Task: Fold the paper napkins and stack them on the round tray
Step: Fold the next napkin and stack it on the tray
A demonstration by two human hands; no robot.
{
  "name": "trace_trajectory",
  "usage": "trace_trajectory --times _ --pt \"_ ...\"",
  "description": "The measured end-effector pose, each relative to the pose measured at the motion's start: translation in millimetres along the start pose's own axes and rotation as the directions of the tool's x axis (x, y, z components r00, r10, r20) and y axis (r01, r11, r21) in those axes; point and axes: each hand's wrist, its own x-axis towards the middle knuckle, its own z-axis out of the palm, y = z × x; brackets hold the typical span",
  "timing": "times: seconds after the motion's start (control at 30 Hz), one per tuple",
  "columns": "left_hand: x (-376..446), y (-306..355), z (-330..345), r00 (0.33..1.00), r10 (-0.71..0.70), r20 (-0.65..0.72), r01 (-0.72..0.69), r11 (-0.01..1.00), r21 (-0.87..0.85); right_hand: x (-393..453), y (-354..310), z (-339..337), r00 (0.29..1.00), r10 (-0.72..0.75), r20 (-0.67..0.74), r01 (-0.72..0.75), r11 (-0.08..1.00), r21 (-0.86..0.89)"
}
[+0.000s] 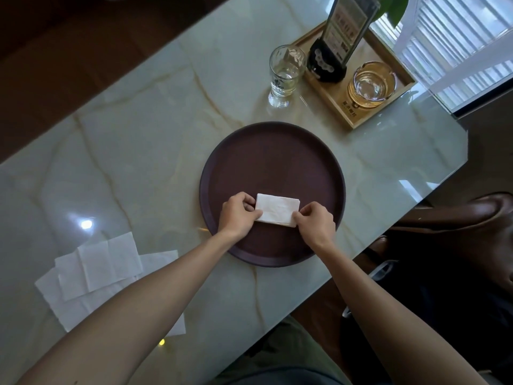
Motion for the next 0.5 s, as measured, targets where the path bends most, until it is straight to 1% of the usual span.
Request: trace_trajectory --times 0.3,0.4,0.5 --pt "0 -1 1 1.000 0.014 0.000 -0.014 0.999 0.032 0 -6 -3 0.999 0.029 0.031 -0.028 0.999 -0.026" --pt "-2 -2 -4 1.000 -0.005 -0.023 0.005 0.999 0.037 -4 -8 -6 1.000 0.007 -0.005 -0.008 0.999 -0.031" --pt "-7 -11 -20 0.996 0.001 -0.088 0.001 1.000 0.019 -14 -16 -12 0.997 -0.060 -0.056 0.058 0.997 -0.046"
